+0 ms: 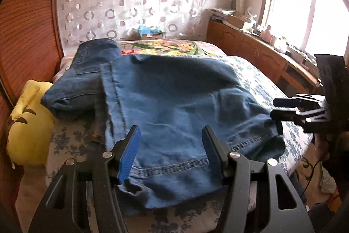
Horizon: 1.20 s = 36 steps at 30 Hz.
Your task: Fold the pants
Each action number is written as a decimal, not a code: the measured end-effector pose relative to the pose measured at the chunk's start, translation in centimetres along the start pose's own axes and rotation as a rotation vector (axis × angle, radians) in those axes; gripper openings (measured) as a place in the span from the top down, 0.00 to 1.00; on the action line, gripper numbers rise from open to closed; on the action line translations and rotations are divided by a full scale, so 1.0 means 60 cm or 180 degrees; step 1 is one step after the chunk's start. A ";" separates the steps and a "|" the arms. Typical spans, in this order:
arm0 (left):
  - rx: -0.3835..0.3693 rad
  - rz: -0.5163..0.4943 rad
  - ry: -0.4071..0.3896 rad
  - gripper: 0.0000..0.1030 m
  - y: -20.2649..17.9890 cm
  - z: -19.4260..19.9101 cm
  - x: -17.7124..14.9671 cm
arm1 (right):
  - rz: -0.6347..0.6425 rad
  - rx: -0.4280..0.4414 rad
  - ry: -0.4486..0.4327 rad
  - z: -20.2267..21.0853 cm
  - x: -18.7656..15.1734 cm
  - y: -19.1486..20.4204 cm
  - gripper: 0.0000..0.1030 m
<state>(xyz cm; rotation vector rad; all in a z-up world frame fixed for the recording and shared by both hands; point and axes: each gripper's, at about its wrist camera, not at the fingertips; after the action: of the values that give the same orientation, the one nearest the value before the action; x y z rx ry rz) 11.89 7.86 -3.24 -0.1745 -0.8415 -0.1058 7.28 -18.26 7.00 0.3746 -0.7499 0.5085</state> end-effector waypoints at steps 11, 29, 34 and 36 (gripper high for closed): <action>0.0049 -0.0022 0.0156 0.42 -0.019 -0.020 -0.029 | 0.0096 0.0180 -0.0027 0.019 -0.056 0.031 0.97; -0.0191 -0.0168 0.0084 0.42 -0.086 -0.040 -0.001 | -0.0055 0.0161 -0.0120 0.068 -0.065 0.001 0.79; -0.0206 -0.0190 0.0130 0.42 -0.097 -0.055 -0.004 | -0.0254 -0.0008 -0.0206 0.048 -0.047 -0.033 0.51; -0.0198 -0.0182 0.0193 0.42 -0.097 -0.063 -0.008 | -0.0350 0.0058 -0.0169 0.027 -0.045 -0.040 0.50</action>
<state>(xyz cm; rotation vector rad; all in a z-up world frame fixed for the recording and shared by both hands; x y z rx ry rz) 13.39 1.43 -5.43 -0.2047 -0.7833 -0.1903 6.07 -21.85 5.78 0.4452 -0.7719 0.4033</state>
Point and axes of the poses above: each gripper's, at about its wrist camera, not at the fingertips, and z roughly against the way its jaws point, y to its left, x to its top, and after that the axes turned 1 degree about y, right-handed
